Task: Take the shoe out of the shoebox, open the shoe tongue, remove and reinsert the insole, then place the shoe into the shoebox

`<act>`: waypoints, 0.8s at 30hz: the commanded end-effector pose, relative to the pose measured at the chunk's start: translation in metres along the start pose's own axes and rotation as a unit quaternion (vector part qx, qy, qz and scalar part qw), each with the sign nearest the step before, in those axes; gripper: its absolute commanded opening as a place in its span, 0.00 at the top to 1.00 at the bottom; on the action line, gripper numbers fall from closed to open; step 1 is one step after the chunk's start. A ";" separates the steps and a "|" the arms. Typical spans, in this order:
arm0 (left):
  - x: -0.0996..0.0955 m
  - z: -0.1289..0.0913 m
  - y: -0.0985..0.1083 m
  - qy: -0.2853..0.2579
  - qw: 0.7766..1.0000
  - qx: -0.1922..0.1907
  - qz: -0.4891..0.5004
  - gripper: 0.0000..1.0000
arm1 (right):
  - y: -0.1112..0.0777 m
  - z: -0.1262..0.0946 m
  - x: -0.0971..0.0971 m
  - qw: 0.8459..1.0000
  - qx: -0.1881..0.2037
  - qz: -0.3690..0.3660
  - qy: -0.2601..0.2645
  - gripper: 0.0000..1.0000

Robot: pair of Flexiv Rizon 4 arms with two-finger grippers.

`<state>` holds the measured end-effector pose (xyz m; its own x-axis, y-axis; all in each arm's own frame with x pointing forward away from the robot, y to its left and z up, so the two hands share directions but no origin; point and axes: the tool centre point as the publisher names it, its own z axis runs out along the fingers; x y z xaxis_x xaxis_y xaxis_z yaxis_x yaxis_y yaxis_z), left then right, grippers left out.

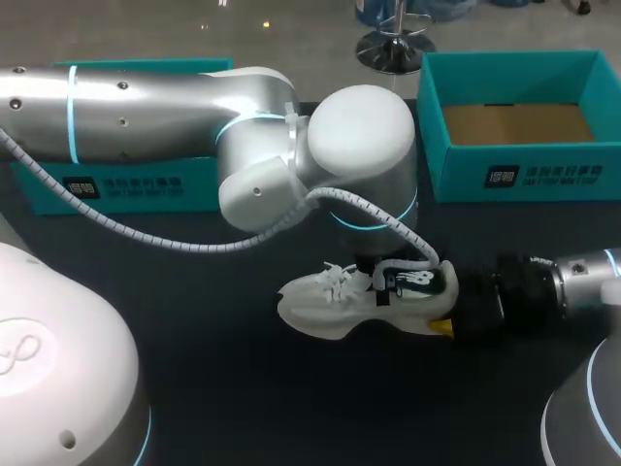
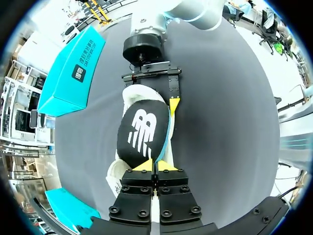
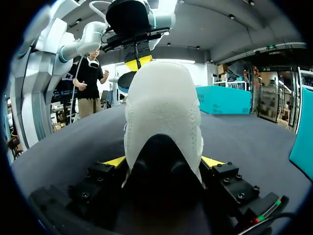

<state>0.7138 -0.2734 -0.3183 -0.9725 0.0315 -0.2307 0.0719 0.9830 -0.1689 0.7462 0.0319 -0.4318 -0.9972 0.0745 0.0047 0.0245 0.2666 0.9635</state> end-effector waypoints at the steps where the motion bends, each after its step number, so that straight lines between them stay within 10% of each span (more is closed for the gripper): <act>1: 0.005 -0.008 0.003 -0.003 1.000 0.011 0.006 1.00 | -0.003 0.003 -0.001 1.000 0.002 0.000 0.000 1.00; 24: 0.018 0.006 -0.058 0.010 0.999 0.008 0.033 1.00 | -0.003 0.003 -0.001 1.000 0.002 0.000 0.000 1.00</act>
<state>0.6970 -0.3241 -0.3226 -0.9705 0.0992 -0.2196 0.1407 0.9732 -0.1821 0.7463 0.0320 -0.4319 -0.9972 0.0743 0.0050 0.0247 0.2667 0.9635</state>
